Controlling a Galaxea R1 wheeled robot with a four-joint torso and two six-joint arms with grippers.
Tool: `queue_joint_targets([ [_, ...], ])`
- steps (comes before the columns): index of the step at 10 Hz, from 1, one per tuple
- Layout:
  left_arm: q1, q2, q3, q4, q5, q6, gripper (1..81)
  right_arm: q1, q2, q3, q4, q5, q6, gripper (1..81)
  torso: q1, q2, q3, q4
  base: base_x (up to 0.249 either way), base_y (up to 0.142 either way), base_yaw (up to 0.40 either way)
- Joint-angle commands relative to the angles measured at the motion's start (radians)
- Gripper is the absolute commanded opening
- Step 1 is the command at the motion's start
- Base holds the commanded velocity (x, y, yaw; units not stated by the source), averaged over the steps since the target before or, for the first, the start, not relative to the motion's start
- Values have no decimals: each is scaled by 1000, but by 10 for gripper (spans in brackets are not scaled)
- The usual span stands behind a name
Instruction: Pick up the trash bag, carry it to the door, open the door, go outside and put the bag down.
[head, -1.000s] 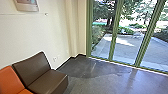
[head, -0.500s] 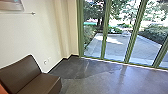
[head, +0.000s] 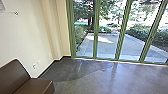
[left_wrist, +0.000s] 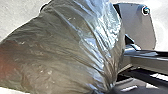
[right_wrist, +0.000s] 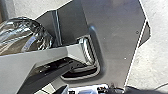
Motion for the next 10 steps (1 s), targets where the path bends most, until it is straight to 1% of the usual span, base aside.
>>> queue_joint_targets([
  [1,-57,-5,-3,3,72,7,10,29,0,5,-8,-54,-3,811,0,0,0,0,0,0,-258],
  [10,-57,-3,-3,3,72,7,10,24,0,2,-8,-54,-3,811,0,0,0,0,0,0,-261],
])
